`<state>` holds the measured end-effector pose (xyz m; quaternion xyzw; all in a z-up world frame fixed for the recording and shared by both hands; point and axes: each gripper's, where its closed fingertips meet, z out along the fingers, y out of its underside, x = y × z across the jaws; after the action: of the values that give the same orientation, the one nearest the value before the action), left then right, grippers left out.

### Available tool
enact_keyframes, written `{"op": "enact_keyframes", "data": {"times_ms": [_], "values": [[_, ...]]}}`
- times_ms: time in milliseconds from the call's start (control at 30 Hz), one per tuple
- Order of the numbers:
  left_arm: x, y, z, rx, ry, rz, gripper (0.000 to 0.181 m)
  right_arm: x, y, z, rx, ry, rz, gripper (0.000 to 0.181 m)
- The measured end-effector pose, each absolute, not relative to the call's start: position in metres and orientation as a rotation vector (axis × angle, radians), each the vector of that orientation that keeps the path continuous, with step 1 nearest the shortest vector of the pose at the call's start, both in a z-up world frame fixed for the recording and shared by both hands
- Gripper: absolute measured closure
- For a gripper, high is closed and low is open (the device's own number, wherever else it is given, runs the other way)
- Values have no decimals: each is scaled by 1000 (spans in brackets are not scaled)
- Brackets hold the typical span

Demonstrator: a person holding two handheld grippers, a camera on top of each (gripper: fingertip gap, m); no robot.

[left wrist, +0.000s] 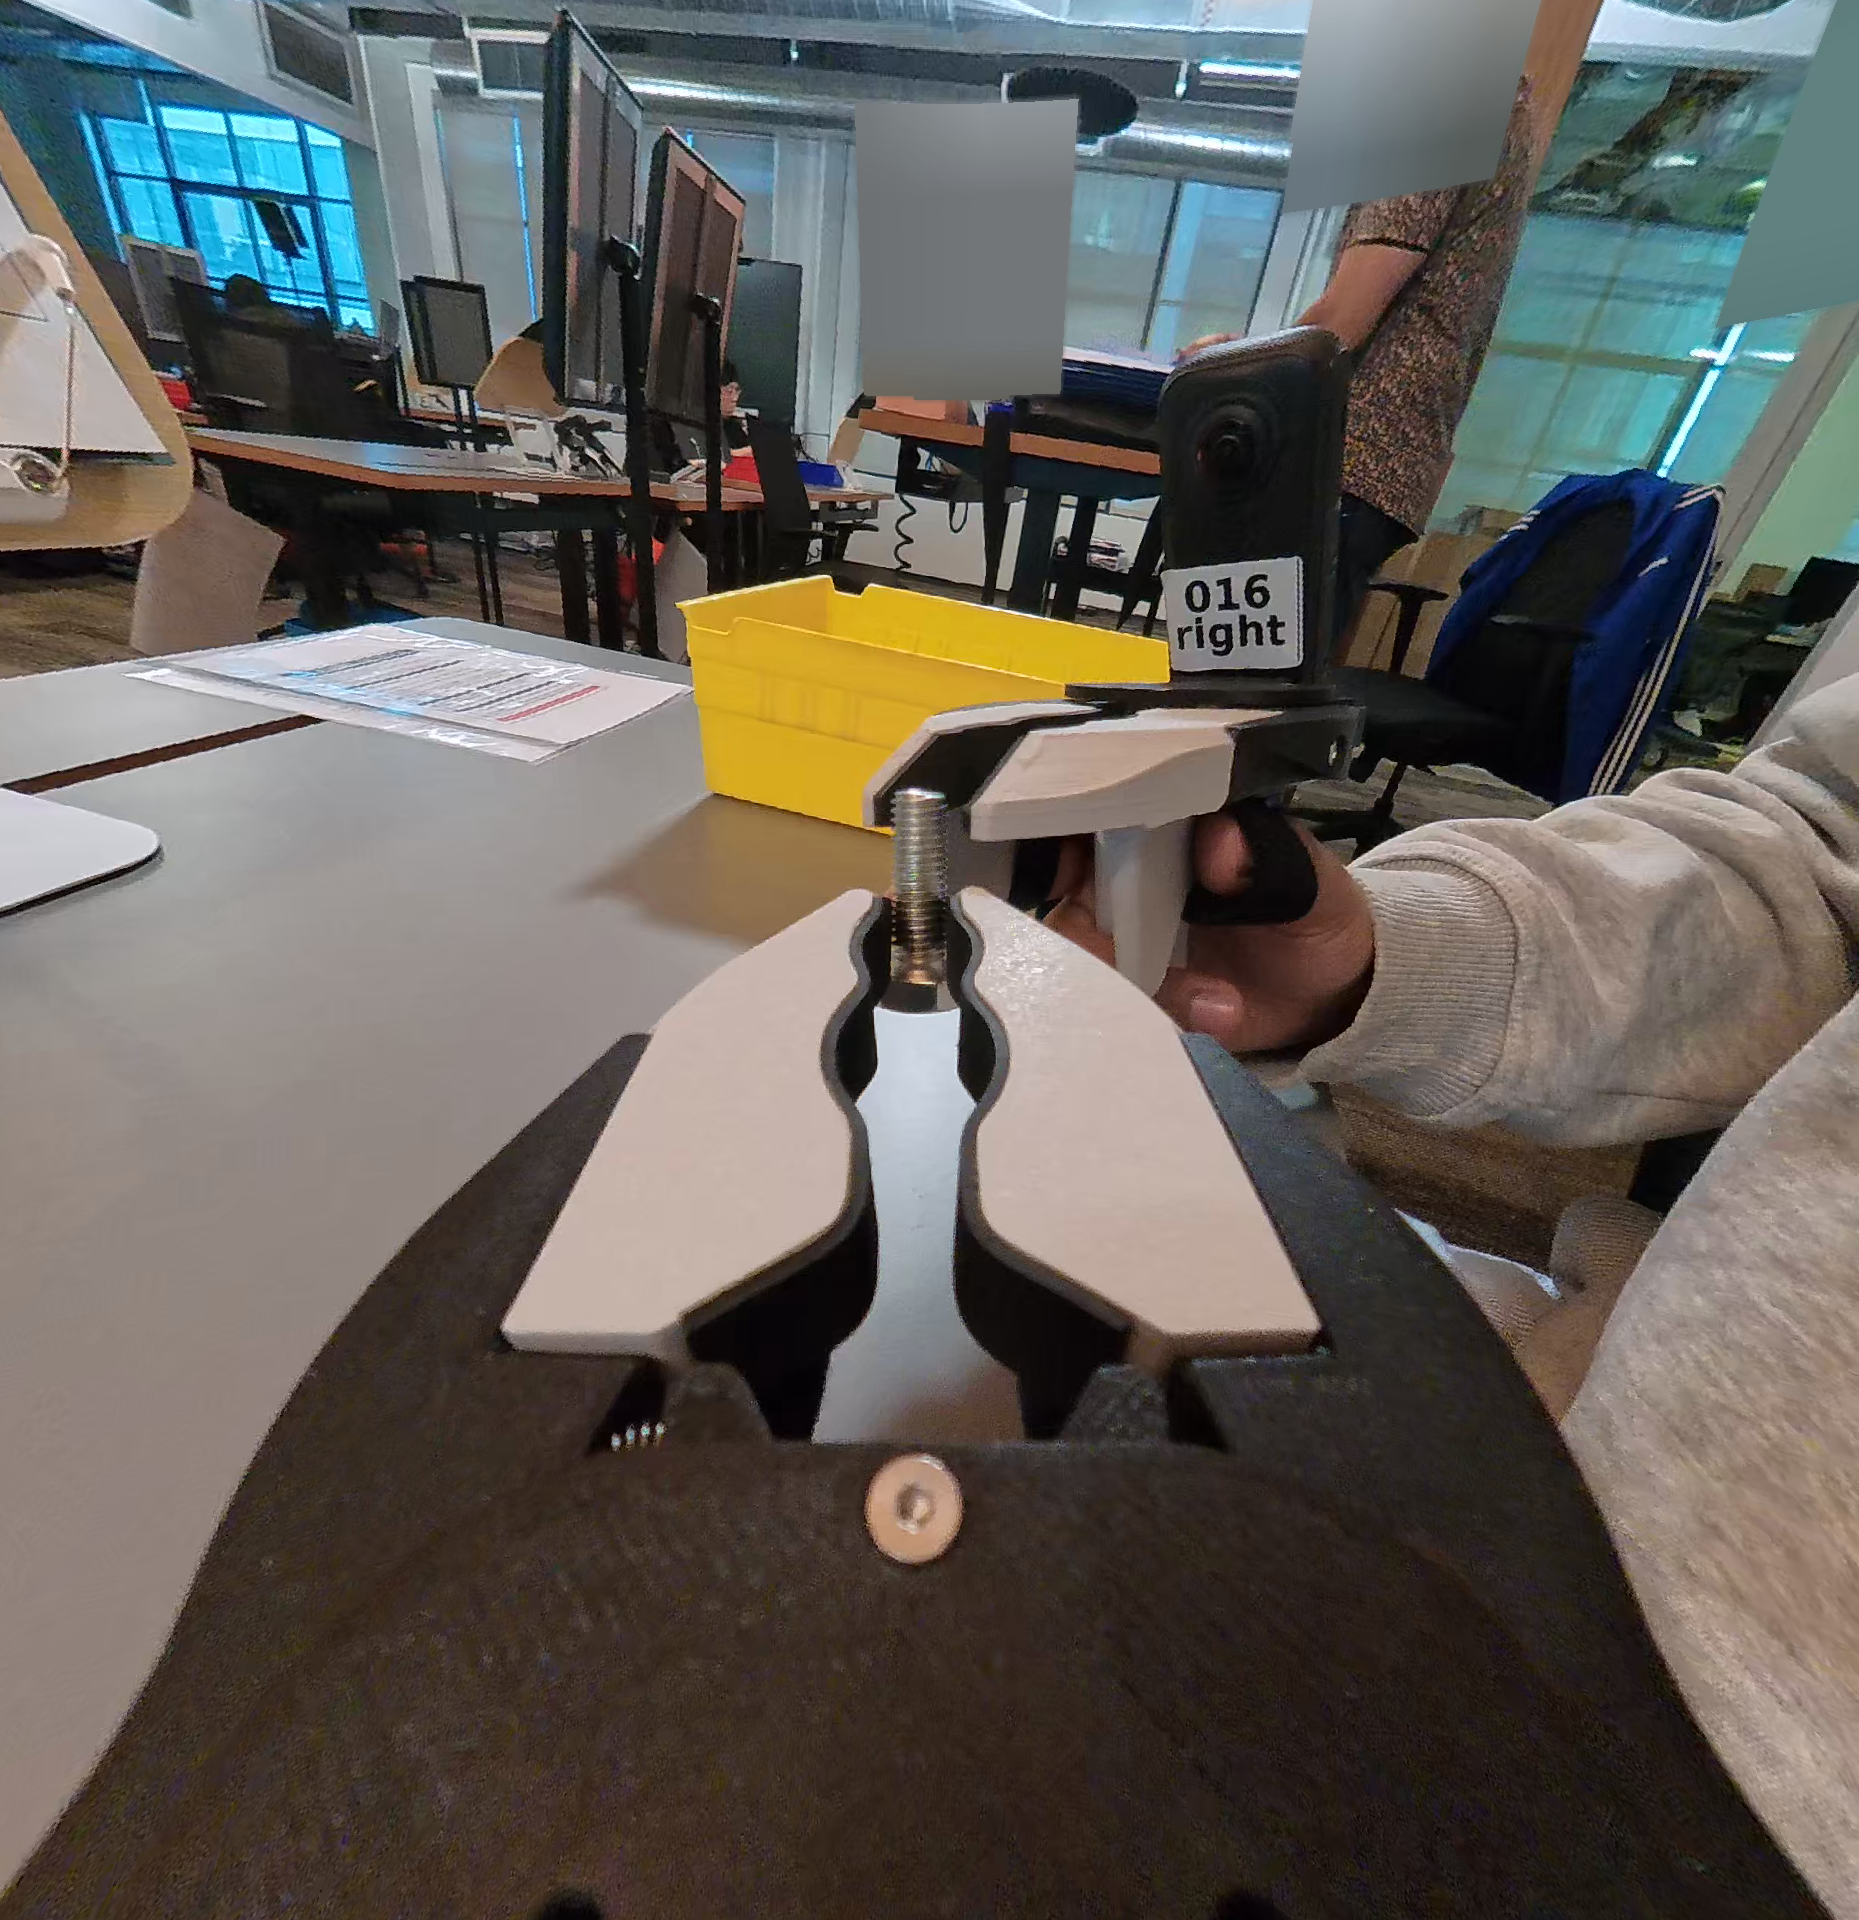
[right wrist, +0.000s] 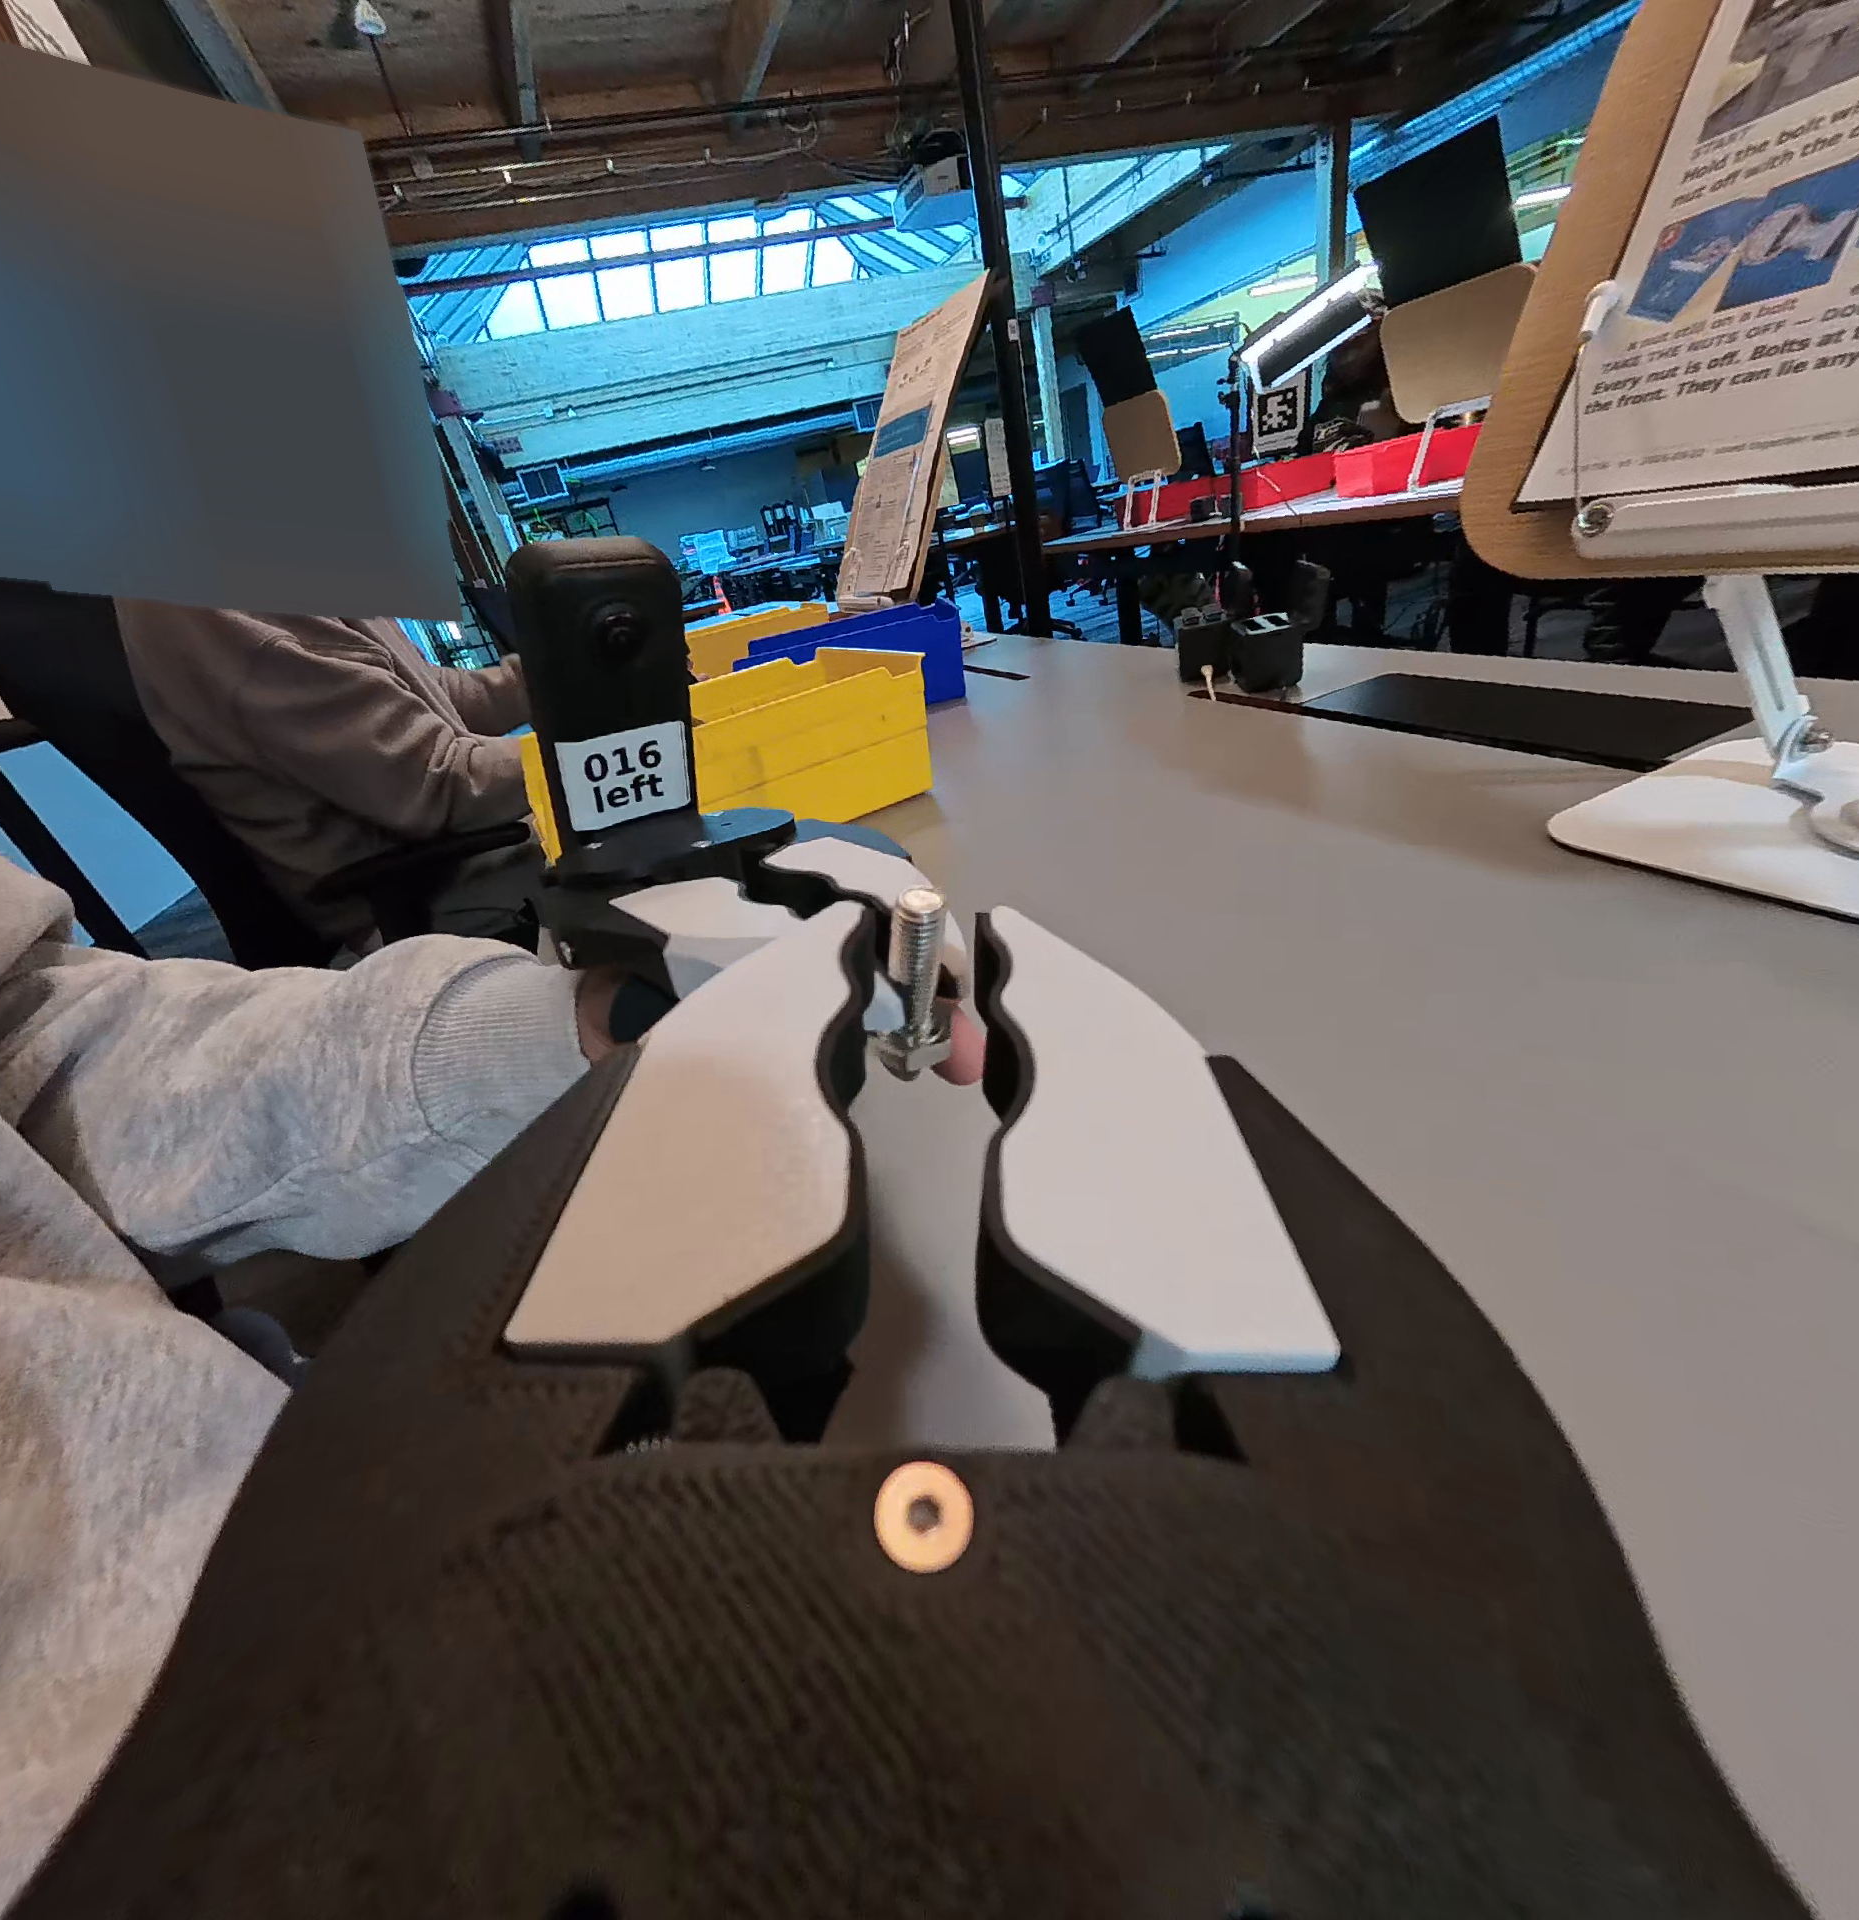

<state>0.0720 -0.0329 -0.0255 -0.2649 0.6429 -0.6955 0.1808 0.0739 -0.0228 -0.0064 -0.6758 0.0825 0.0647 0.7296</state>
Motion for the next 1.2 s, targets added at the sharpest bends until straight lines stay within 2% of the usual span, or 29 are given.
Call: {"op": "enact_keyframes", "data": {"times_ms": [400, 500, 600, 1200], "values": [[71, -38, -32, -766, 1860, -1957, 169, 71, -19, -15, -1543, 182, 114, 171], [74, -37, -32, -801, 1845, -1954, 142, 75, -20, -16, -1550, 189, 99, 171], [76, -37, -34, -821, 1851, -1939, 133, 80, -24, -14, -1533, 214, 119, 171], [71, -42, -40, -822, 1917, -1940, 140, 76, -22, -14, -1530, 218, 142, 171]]}}
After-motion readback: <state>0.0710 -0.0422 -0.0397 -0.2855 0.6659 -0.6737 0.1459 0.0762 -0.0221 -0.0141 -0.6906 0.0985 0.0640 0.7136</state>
